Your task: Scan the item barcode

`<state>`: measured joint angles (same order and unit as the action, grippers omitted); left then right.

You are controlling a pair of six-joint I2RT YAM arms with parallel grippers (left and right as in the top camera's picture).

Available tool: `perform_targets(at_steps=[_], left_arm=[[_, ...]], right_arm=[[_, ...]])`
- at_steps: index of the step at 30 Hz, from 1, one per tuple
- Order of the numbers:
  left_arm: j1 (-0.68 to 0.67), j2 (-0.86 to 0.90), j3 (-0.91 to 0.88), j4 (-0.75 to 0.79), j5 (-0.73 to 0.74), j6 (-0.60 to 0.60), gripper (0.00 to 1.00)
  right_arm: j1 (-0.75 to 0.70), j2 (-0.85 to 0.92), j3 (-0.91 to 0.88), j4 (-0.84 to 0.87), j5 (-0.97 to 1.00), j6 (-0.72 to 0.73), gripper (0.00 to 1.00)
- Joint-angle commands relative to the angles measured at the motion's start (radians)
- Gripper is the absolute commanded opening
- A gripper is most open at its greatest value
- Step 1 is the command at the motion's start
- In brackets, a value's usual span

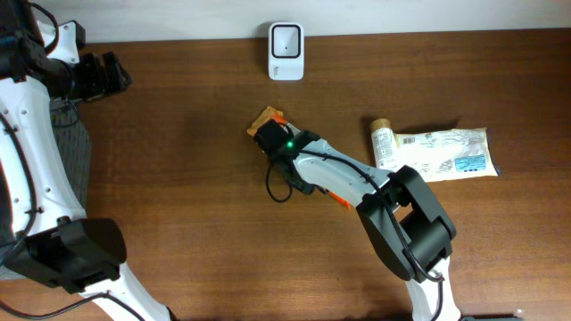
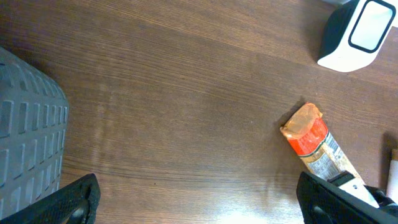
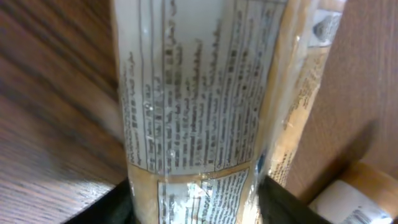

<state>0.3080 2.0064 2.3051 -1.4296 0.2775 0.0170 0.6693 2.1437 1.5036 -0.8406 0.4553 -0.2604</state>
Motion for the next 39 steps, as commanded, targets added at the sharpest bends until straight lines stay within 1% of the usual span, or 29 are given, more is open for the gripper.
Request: perform_targets(at_steps=[1, 3, 4, 6, 7, 9, 10, 11, 13, 14, 15, 16, 17, 19, 20, 22, 23, 26, 27, 28, 29, 30, 31, 32, 34, 35, 36, 37, 39], left_arm=[[0.003, -0.01, 0.007, -0.001, 0.004, -0.002, 0.99], [0.003, -0.01, 0.007, -0.001, 0.004, -0.002, 0.99], [0.003, -0.01, 0.007, -0.001, 0.004, -0.002, 0.99], [0.003, -0.01, 0.007, -0.001, 0.004, -0.002, 0.99], [0.003, -0.01, 0.007, -0.001, 0.004, -0.002, 0.99], [0.003, -0.01, 0.007, -0.001, 0.004, -0.002, 0.99], [0.003, -0.01, 0.007, -0.001, 0.004, -0.002, 0.99], [0.003, -0.01, 0.007, -0.001, 0.004, -0.002, 0.99], [0.003, -0.01, 0.007, -0.001, 0.004, -0.002, 0.99], [0.003, -0.01, 0.007, -0.001, 0.004, -0.002, 0.99], [0.003, -0.01, 0.007, -0.001, 0.004, -0.002, 0.99], [0.003, -0.01, 0.007, -0.001, 0.004, -0.002, 0.99], [0.003, -0.01, 0.007, -0.001, 0.004, -0.002, 0.99], [0.003, -0.01, 0.007, -0.001, 0.004, -0.002, 0.99], [0.003, -0.01, 0.007, -0.001, 0.004, -0.002, 0.99], [0.003, -0.01, 0.007, -0.001, 0.004, -0.002, 0.99], [0.003, -0.01, 0.007, -0.001, 0.004, -0.002, 0.99], [0.003, -0.01, 0.007, -0.001, 0.004, -0.002, 0.99], [0.003, -0.01, 0.007, -0.001, 0.004, -0.002, 0.99], [0.003, -0.01, 0.007, -0.001, 0.004, -0.002, 0.99], [0.003, -0.01, 0.007, -0.001, 0.004, -0.002, 0.99], [0.003, -0.01, 0.007, -0.001, 0.004, -0.002, 0.99], [0.003, -0.01, 0.007, -0.001, 0.004, -0.002, 0.99], [0.003, -0.01, 0.007, -0.001, 0.004, -0.002, 0.99], [0.003, -0.01, 0.007, -0.001, 0.004, -0.002, 0.99], [0.003, -0.01, 0.007, -0.001, 0.004, -0.002, 0.99], [0.003, -0.01, 0.007, -0.001, 0.004, -0.002, 0.99], [0.003, -0.01, 0.007, -0.001, 0.004, -0.002, 0.99], [0.003, -0.01, 0.007, -0.001, 0.004, -0.002, 0.99]], right_arm=[[-0.002, 0.024, -0.041, -0.026, -0.01, 0.021, 0.4], [-0.002, 0.024, -0.038, -0.035, -0.008, 0.033, 0.19], [-0.002, 0.023, -0.027, -0.052, -0.01, 0.034, 0.1], [-0.002, 0.021, 0.019, -0.109, -0.01, 0.071, 0.04], [-0.002, 0.018, 0.051, -0.146, -0.014, 0.099, 0.04], [-0.002, 0.013, 0.161, -0.258, -0.129, 0.104, 0.04], [-0.002, 0.011, 0.267, -0.354, -0.277, 0.104, 0.04], [-0.002, 0.011, 0.36, -0.421, -0.471, 0.104, 0.04], [-0.002, 0.011, 0.454, -0.458, -0.856, 0.074, 0.04], [-0.003, 0.011, 0.469, -0.44, -1.048, 0.074, 0.04], [-0.003, 0.011, 0.468, -0.418, -1.177, 0.074, 0.04], [-0.003, 0.014, 0.45, -0.37, -1.299, 0.079, 0.04], [-0.003, 0.019, 0.418, -0.307, -1.352, 0.128, 0.04], [-0.003, 0.029, 0.343, -0.184, -1.381, 0.251, 0.04], [-0.003, 0.031, 0.259, -0.074, -1.387, 0.349, 0.04], [-0.003, 0.031, 0.18, 0.01, -1.348, 0.427, 0.04], [-0.003, 0.031, 0.142, 0.027, -1.228, 0.483, 0.04], [-0.016, 0.031, 0.116, 0.003, -0.943, 0.506, 0.05], [-0.029, 0.031, 0.116, -0.008, -0.871, 0.506, 0.1], [-0.043, 0.031, 0.116, -0.022, -0.812, 0.505, 0.21], [-0.059, 0.03, 0.117, -0.039, -0.754, 0.505, 0.28], [-0.087, 0.028, 0.119, -0.065, -0.685, 0.505, 0.38], [-0.12, 0.027, 0.138, -0.11, -0.612, 0.5, 0.44], [-0.146, 0.026, 0.169, -0.157, -0.564, 0.494, 0.47], [-0.187, 0.021, 0.293, -0.281, -0.56, 0.401, 0.54], [-0.187, 0.021, 0.343, -0.317, -0.584, 0.364, 0.57], [-0.182, 0.021, 0.384, -0.335, -0.693, 0.299, 0.69], [-0.174, 0.021, 0.387, -0.326, -0.789, 0.255, 0.98], [-0.158, 0.023, 0.347, -0.284, -0.82, 0.253, 0.99]])
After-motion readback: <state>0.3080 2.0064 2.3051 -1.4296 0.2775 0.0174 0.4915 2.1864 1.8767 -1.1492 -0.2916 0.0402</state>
